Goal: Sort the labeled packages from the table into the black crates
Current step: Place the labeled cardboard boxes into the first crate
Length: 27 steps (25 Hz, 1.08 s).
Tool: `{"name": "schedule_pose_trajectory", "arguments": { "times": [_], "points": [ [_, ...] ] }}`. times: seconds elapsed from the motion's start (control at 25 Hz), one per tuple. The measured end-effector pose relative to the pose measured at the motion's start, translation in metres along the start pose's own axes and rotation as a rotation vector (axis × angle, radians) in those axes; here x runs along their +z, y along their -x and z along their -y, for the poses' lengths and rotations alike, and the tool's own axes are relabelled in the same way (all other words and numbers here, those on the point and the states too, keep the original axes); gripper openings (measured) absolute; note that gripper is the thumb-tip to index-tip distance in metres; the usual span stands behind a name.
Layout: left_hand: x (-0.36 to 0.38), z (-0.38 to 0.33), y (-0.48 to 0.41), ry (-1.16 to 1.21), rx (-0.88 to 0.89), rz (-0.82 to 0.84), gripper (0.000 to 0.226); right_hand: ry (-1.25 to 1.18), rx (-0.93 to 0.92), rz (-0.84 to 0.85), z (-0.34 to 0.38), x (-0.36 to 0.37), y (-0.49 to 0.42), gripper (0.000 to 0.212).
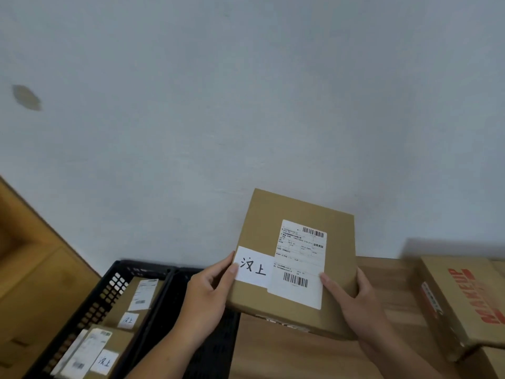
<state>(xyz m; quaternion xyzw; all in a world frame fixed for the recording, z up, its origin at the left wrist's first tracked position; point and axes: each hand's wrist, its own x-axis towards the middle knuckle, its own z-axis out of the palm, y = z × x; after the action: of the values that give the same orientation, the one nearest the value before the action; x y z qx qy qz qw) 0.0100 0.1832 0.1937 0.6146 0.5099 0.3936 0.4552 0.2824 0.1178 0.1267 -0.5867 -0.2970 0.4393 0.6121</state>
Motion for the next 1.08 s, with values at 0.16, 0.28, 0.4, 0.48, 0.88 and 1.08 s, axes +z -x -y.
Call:
{"name": "schedule_pose_trajectory", "arguments": {
  "times": [0.16,0.28,0.4,0.48,0.88,1.08],
  "points": [
    [-0.054,0.019,0.013,0.020,-0.026,-0.052,0.028,0.020,-0.010,0.072,-0.009,0.049,0.016,0.056],
    [-0.100,0.036,0.022,0.031,-0.028,-0.087,0.031,0.044,-0.026,0.104,-0.015,0.090,0.035,0.052],
    [-0.158,0.054,0.031,0.050,-0.013,-0.102,0.033,0.088,-0.050,0.101,-0.024,0.142,0.062,0.046],
    [-0.199,0.066,0.035,0.053,0.005,-0.099,0.030,0.115,-0.054,0.083,-0.031,0.178,0.081,0.045],
    [-0.352,0.121,0.035,0.145,-0.069,-0.159,0.030,0.224,-0.040,0.080,-0.047,0.333,0.118,0.044],
    [-0.390,0.159,-0.003,0.147,-0.119,-0.143,0.031,0.248,-0.015,0.059,-0.070,0.387,0.083,0.046]
  ]
}}
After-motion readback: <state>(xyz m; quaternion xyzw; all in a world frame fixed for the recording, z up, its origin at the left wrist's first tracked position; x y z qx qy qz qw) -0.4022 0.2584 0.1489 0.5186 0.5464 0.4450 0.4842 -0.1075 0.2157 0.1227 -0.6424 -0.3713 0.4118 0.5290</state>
